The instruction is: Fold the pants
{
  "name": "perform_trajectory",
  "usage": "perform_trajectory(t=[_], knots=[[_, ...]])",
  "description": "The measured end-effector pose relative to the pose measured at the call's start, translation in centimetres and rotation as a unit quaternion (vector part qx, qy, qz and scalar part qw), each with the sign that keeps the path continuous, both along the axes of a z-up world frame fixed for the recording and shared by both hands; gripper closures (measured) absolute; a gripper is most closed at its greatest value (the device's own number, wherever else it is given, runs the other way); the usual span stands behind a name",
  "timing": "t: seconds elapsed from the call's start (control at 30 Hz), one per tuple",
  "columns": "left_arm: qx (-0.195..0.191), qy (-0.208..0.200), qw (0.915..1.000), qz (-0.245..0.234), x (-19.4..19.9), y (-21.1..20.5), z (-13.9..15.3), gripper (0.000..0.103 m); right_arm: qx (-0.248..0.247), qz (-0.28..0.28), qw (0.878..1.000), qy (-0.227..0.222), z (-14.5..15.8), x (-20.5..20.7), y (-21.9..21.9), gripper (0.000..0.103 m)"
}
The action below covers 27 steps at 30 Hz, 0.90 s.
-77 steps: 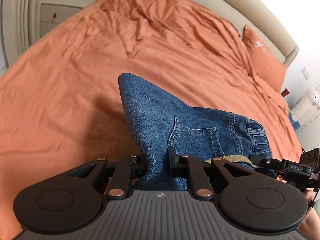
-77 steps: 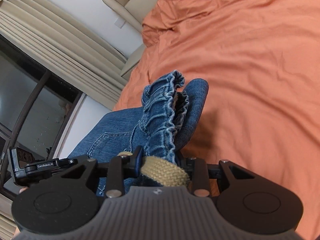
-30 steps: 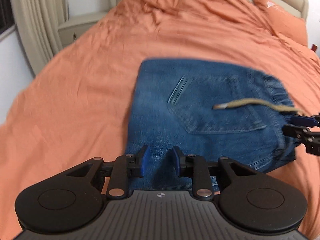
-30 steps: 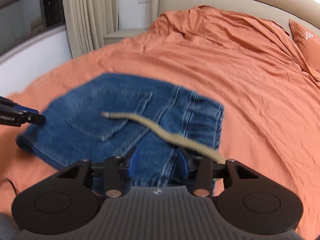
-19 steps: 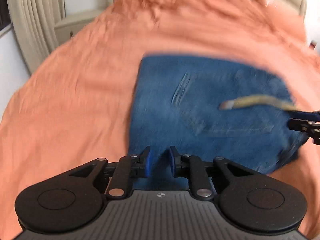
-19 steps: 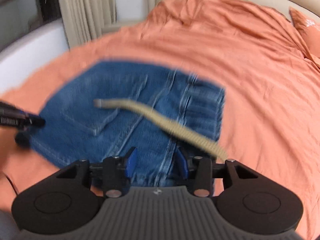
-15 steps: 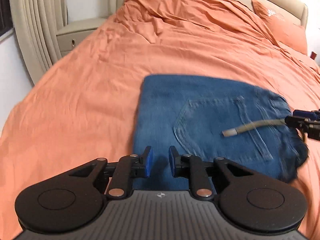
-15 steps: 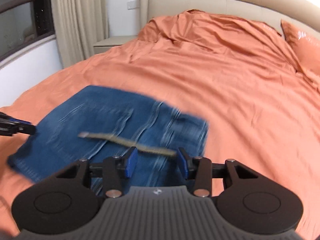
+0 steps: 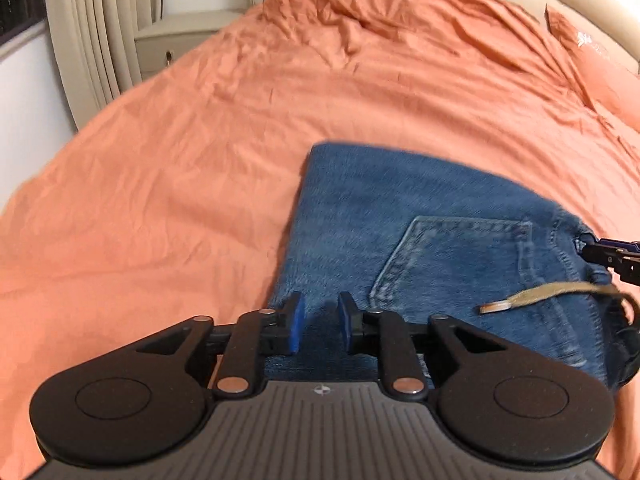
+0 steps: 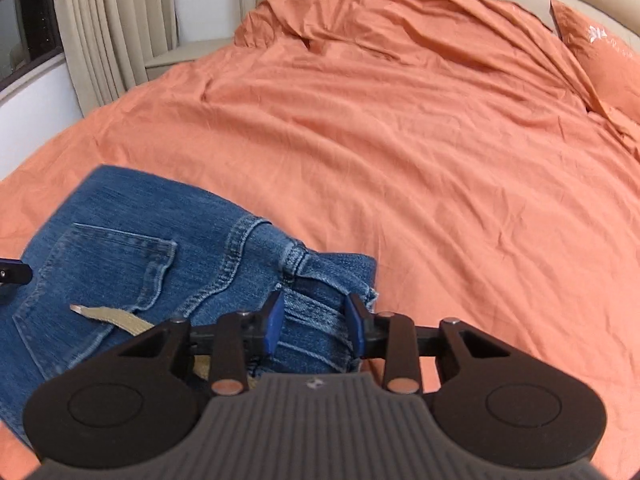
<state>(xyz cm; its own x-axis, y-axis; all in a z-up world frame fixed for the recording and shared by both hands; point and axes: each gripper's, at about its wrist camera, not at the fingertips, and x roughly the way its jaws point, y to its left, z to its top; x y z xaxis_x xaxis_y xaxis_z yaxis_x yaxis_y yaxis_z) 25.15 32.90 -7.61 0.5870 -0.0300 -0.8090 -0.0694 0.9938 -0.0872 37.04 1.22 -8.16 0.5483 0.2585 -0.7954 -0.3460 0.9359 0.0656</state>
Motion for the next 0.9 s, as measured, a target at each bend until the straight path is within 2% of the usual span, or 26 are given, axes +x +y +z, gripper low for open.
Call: perform_trajectory(t=[0.03,0.2,0.27,0.33,0.4,0.47,0.57,0.67,0.8,0.9], knots=[[0.003,-0.009,1.0,0.0,-0.4,-0.2,0.8,0.076,0.005,0.0,1.0,-0.005,0.7,-0.3,-0.1,0.061],[0.038,-0.078,0.9962,-0.012,-4.6,-2.8,6.5,0.069,0.039,0.011,0.998,-0.052,6.2,-4.7,-0.7,0.039],[0.058,-0.106,0.9926,-0.013,-7.0,-4.1,8.7,0.058,0.046,0.009,0.996,-0.069,8.8,-6.9,-1.0,0.032],[0.07,-0.13,0.989,-0.011,-9.1,-5.2,10.7,0.051,0.054,0.005,0.995,-0.088,11.4,-9.2,-1.5,0.024],[0.073,-0.157,0.985,-0.002,-11.4,-6.1,12.4,0.045,0.063,0.002,0.992,-0.107,13.7,-11.6,-2.0,0.022],[0.068,-0.172,0.9827,0.006,-13.5,-6.8,13.8,0.032,0.069,0.004,0.99,-0.125,15.4,-14.6,-2.4,0.022],[0.065,-0.181,0.9812,0.006,-16.0,-7.7,15.4,0.023,0.067,-0.002,0.986,-0.154,17.4,-18.4,-3.0,0.022],[0.083,-0.198,0.9768,0.004,-18.3,-9.1,16.2,0.015,0.058,-0.012,0.982,-0.179,18.4,-22.0,-3.4,0.021],[0.102,-0.193,0.9756,0.017,-20.6,-10.4,16.0,0.013,0.063,-0.025,0.981,-0.184,18.5,-26.0,-4.0,0.021],[0.095,-0.173,0.98,0.025,-21.7,-11.0,14.7,0.013,0.063,-0.035,0.981,-0.181,17.7,-28.4,-4.2,0.021]])
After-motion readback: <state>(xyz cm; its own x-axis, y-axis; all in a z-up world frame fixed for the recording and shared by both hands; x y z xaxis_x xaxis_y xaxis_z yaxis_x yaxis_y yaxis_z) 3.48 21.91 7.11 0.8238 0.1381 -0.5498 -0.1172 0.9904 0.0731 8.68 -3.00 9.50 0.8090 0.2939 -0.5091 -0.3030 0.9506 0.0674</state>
